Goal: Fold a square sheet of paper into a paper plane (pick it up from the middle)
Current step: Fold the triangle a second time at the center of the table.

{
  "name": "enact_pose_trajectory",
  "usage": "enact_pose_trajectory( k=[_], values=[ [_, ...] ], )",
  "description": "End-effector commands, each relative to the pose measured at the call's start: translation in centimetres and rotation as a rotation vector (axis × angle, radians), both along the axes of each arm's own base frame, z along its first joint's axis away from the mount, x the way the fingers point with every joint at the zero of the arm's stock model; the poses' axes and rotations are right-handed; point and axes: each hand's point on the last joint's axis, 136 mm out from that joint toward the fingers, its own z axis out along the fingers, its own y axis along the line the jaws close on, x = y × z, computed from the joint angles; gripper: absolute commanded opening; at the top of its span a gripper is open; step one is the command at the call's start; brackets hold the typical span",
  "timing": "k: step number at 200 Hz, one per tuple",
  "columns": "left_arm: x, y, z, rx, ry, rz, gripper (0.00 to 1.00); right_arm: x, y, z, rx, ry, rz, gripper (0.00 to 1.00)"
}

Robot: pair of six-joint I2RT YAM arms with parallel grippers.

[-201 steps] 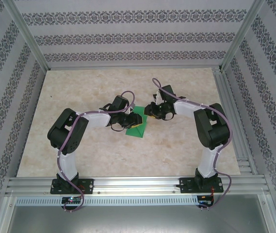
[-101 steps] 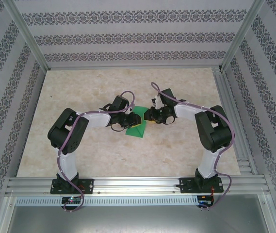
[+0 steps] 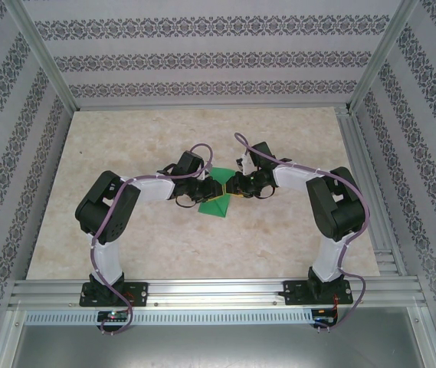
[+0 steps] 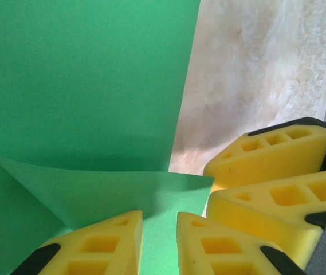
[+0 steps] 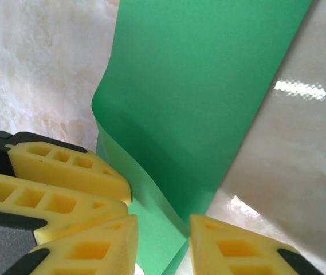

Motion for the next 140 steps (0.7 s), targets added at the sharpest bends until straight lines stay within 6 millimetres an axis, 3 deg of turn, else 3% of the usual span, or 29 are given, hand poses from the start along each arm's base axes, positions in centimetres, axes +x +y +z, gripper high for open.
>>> enact_pose_trajectory(
  k=[1, 61, 140],
  values=[
    [-0.1, -0.2, -0.2, 0.009, -0.001, -0.005, 0.23, -0.6, 0.2, -0.6, -0.003, 0.007, 0.022, 0.22],
    [0.0, -0.4, 0.0, 0.0, -0.005, -0.011, 0.24, 0.6, -0.1, -1.1, -0.053, -0.029, 0.006, 0.09],
    [-0.2, -0.9, -0.2, -0.024, 0.009, -0.033, 0.27, 1.5, 0.5, -1.6, -0.07, -0.055, 0.024, 0.08]
  ],
)
